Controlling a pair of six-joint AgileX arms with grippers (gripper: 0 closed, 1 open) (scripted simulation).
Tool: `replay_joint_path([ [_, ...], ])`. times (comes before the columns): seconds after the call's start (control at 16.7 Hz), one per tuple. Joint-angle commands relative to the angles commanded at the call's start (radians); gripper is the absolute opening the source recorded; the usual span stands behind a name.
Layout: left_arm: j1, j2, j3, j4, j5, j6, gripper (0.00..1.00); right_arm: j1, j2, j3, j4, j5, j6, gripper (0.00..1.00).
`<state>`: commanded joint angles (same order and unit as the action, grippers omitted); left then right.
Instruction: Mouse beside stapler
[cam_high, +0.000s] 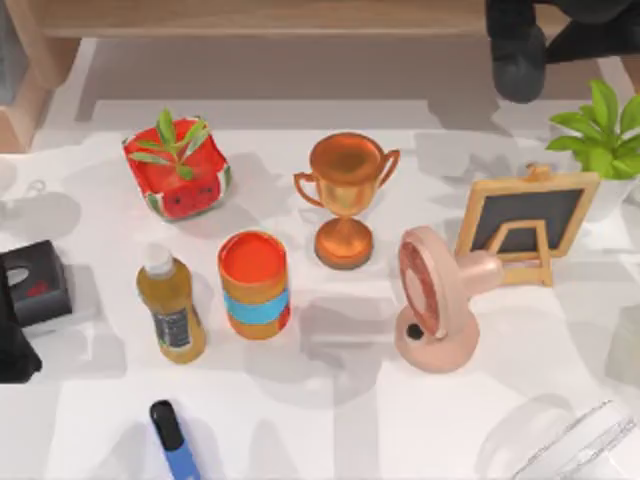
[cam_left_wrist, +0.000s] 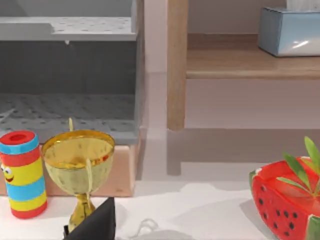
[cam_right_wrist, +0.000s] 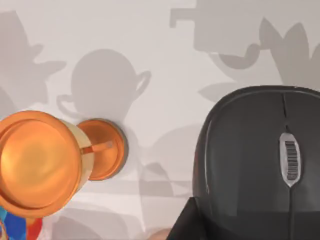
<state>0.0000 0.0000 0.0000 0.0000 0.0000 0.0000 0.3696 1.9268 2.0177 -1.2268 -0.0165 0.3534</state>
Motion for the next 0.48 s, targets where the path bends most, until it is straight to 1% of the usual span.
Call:
replay_joint_path([
  [0.3,0.0,0.0,0.0,0.0,0.0,0.0,1.0,0.333,0.003,-0.152,0.116,0.024,0.31,0.0],
  [0.48,0.0,0.0,0.0,0.0,0.0,0.0,1.0,0.496,0.035,-0.252,0.171,0.048,0.472,0.0],
])
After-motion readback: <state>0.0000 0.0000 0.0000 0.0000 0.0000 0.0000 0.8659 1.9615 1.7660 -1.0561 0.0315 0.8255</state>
